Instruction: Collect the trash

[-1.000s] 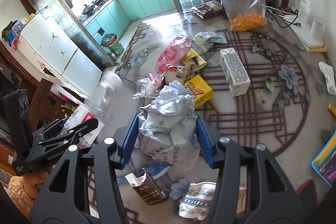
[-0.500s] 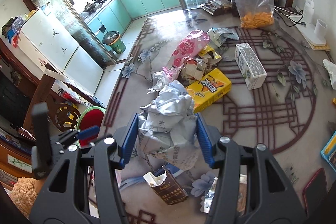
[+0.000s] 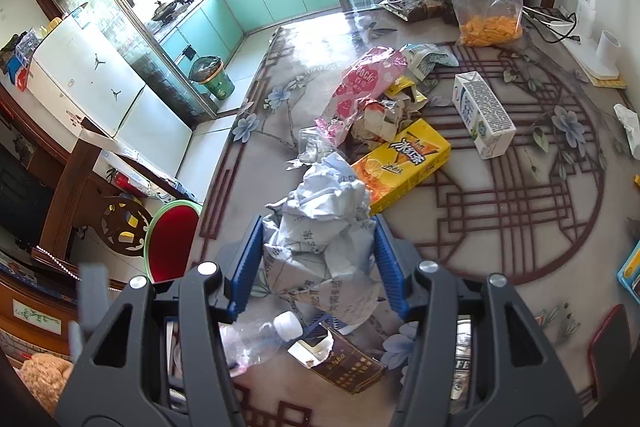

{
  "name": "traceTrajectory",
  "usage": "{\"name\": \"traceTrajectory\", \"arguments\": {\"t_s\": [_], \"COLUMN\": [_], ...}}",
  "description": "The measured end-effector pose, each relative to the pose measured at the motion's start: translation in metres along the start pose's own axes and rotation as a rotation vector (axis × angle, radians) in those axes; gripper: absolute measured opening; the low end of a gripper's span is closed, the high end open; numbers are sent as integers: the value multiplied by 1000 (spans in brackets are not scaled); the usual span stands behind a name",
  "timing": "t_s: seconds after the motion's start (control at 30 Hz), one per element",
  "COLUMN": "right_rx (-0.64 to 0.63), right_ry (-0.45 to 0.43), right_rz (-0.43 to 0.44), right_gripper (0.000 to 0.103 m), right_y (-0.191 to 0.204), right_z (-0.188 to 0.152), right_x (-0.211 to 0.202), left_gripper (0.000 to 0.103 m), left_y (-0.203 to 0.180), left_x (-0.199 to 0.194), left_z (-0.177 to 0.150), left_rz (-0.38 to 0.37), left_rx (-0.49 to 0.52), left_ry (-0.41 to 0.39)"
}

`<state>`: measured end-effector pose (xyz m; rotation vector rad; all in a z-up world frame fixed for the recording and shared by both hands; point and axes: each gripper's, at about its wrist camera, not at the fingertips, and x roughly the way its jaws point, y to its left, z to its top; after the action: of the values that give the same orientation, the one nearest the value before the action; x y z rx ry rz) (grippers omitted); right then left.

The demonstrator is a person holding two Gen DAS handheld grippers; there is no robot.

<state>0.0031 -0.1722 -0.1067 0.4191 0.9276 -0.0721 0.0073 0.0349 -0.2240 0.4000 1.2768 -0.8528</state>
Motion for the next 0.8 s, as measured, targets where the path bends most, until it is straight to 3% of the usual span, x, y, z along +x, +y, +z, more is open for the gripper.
{"name": "traceTrajectory", "arguments": {"t_s": [0.07, 0.1, 0.13, 0.3, 0.63, 0.8], "right_rx": [-2, -2, -3, -11, -41, -76], "right_ry": [-3, -3, -3, -2, -8, 0], "right_rz": [-2, -3, -5, -13, 14, 39], "right_gripper": [52, 52, 52, 52, 52, 52], "right_y": [3, 5, 7, 17, 50, 78], "right_z": [0, -1, -1, -1, 0, 2], "right_x": [0, 0, 1, 2, 9, 20], "left_gripper": [76, 63, 58, 51, 48, 48], "left_y": [-4, -4, -3, 3, 54, 87], "left_x": [10, 13, 16, 6, -63, -92], "left_z": [-3, -7, -9, -7, 19, 15], "left_rz": [8, -4, -17, -41, 26, 69], "left_rx": [16, 14, 7, -19, -164, -227], "left_ry": [34, 45, 49, -17, -266, -339]}}
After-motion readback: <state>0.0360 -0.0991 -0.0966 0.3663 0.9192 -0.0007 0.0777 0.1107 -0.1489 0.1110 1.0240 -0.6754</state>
